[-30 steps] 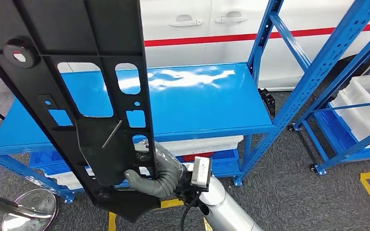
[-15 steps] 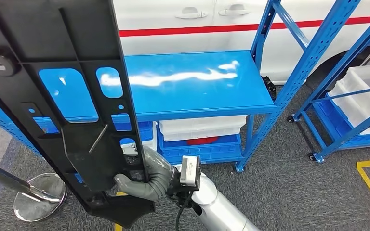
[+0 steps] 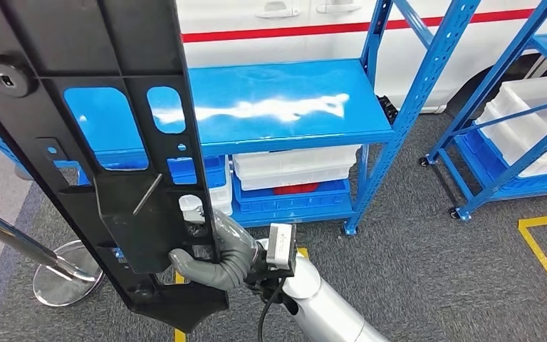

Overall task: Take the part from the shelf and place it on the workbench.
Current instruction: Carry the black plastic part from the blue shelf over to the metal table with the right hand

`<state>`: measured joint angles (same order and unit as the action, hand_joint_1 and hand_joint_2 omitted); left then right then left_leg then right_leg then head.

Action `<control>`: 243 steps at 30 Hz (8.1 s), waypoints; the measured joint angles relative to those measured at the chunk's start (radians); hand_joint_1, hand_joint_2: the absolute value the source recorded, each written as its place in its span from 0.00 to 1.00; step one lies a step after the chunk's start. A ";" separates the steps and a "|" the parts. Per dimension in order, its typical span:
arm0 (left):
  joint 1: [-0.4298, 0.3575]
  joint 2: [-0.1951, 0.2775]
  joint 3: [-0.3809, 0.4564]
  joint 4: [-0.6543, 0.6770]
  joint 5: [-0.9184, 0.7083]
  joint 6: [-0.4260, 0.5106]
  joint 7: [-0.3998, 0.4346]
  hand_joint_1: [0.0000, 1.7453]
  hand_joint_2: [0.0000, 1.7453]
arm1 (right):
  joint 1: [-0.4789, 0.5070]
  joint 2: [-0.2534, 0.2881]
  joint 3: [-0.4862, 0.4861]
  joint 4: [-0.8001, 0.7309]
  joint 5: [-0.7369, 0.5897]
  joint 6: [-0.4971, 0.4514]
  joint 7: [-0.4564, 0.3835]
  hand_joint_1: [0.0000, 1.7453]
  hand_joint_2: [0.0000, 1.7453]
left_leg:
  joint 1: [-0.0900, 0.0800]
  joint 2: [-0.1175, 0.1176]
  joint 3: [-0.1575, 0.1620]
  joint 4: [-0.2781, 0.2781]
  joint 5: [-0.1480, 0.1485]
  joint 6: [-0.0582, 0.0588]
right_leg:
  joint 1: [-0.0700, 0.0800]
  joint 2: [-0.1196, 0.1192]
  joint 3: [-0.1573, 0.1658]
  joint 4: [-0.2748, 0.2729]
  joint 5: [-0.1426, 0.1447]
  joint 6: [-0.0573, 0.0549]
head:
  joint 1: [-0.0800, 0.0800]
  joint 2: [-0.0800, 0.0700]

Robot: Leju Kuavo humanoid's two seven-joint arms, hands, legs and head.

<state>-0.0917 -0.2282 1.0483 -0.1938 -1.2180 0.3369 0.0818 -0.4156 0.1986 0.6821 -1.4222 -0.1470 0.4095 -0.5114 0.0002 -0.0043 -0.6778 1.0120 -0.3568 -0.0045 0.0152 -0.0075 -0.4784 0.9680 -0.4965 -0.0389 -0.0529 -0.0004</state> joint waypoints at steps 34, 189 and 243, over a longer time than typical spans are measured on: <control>-0.002 0.011 -0.005 0.000 -0.039 -0.033 -0.022 0.00 1.00 | -0.017 -0.003 -0.026 0.001 -0.003 -0.072 0.039 1.00 1.00 | 0.011 0.004 -0.017 0.054 -0.074 -0.024 | -0.015 0.000 -0.035 0.013 0.020 -0.003 | 0.000 0.000; 0.015 0.077 -0.159 -0.004 -0.176 -0.038 -0.102 0.00 1.00 | 0.811 -0.194 -0.706 -0.687 0.201 -0.018 -0.190 1.00 1.00 | 0.013 0.024 0.112 0.163 -0.270 -0.031 | -0.029 0.010 -0.109 0.052 0.038 0.017 | 0.000 0.000; 0.016 0.039 -0.143 -0.003 -0.136 -0.066 -0.073 0.00 1.00 | 0.712 -0.225 -0.633 -0.687 0.219 0.026 -0.101 1.00 1.00 | -0.004 0.096 0.162 -0.027 -0.133 0.021 | -0.021 -0.059 -0.089 0.048 0.028 0.056 | 0.000 0.000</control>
<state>-0.0757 -0.1888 0.9055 -0.1972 -1.3539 0.2708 0.0087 0.2966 -0.0262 0.0492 -2.1092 0.0725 0.4359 -0.6119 -0.0035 0.0913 -0.5154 0.9848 -0.4901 0.0165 -0.0059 -0.0669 -0.5675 1.0158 -0.4684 0.0172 -0.0525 -0.0004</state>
